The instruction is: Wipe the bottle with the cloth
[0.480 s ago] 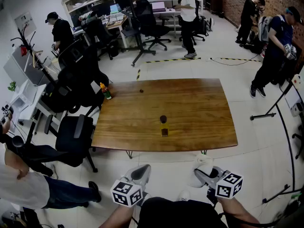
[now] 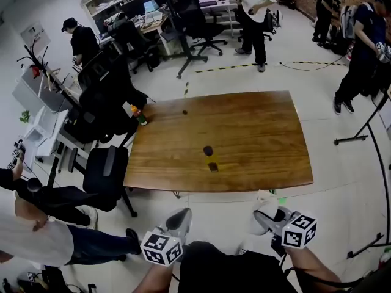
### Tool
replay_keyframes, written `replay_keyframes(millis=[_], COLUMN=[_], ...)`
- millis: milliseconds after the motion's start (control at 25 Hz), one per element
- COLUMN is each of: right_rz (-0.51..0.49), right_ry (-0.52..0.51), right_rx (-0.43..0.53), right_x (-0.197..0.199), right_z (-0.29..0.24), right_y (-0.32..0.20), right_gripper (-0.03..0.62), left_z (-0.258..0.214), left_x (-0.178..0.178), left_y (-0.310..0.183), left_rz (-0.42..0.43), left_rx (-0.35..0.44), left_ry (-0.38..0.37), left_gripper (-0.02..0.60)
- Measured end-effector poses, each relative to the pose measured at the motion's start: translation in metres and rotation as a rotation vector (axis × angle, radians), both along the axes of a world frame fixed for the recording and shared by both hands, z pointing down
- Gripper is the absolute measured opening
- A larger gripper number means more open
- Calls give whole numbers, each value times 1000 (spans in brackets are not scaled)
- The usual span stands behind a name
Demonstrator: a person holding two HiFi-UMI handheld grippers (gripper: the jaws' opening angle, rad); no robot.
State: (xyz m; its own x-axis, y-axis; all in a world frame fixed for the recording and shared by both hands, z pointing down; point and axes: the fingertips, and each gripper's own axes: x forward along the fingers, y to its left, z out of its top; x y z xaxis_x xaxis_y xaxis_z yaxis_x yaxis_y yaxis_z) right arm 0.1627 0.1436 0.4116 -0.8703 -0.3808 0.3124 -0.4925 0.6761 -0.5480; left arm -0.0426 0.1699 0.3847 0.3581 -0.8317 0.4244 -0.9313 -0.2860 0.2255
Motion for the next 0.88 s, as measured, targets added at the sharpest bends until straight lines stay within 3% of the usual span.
replay_keyframes(millis=[400,560,880], right_rz=[131,251,464], right_ry=[-23,-37,13], right_rx=[-31,-43,-15], right_x=[-16,-30,-67], right_z=[12,1,-15], right_y=[-53,-81,-115], right_gripper=[72,72,72], left_z=[4,7,30], left_x=[-32,-34,-21], left_y=[-82,-125,-177], left_rz=[153,332,738], left_rx=[61,101,177], left_ry=[-48,-62,-130], left_gripper=[17,17,99])
